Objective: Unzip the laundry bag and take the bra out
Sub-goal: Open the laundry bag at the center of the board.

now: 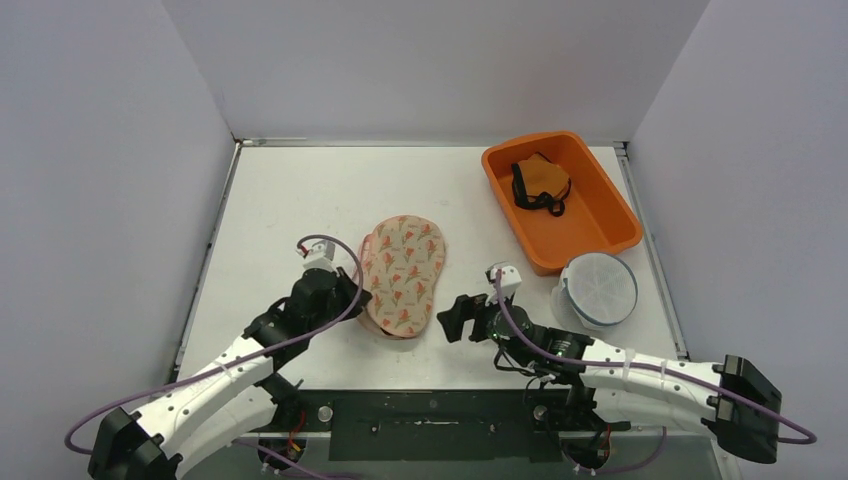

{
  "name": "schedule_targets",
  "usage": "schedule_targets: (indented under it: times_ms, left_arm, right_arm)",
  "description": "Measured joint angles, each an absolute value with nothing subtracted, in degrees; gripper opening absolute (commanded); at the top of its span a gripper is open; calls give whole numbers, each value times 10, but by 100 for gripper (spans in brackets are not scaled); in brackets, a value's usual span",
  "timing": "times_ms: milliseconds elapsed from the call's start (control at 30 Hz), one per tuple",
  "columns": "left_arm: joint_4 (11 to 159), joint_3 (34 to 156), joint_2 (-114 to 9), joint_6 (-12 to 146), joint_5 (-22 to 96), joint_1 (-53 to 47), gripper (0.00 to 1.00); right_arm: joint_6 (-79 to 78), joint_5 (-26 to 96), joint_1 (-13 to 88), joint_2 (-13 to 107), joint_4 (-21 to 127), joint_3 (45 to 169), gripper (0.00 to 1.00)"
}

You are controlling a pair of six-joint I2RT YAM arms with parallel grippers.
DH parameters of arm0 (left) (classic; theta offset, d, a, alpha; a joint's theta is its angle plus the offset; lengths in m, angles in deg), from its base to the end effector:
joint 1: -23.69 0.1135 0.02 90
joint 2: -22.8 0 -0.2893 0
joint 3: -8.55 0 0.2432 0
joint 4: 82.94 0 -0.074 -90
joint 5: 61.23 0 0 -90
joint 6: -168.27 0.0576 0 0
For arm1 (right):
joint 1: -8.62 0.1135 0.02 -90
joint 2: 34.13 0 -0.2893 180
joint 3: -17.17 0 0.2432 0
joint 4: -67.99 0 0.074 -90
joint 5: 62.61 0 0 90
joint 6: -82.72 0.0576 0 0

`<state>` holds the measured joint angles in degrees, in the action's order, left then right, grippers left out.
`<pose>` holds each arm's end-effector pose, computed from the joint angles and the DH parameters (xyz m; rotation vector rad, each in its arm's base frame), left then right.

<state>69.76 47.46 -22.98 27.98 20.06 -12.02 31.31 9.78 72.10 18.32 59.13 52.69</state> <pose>0.1415 -0.0910 0.2182 -0.3743 2.2127 -0.6853 0.1015 0.1644 0.2160 -0.2518 2.0822 0.8150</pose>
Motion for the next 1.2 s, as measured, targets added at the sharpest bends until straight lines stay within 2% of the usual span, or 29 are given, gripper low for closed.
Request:
schedule_targets:
  times_ms: [200,433,600,767,867,1067,1200]
  left_arm:
    - [700,547,-241,321,166,-221,0]
    - [734,622,-334,389,114,-358,0]
    - [758,652,-404,447,97,-420,7]
    - [803,668,-452,485,97,-444,13]
    - [827,688,-496,501,102,-460,24]
    - [860,706,-572,510,126,-488,62]
    - [858,708,-584,503,127,-500,78]
  right_arm:
    - [358,44,716,106,547,540,100]
    - [389,12,697,56,490,610,100]
    - [396,-10,694,62,452,661,100]
    - [397,-42,694,14,404,662,100]
    - [395,-61,694,-19,381,662,100]
    - [389,-92,694,-48,337,662,100]
    - [383,-98,694,-52,316,662,100]
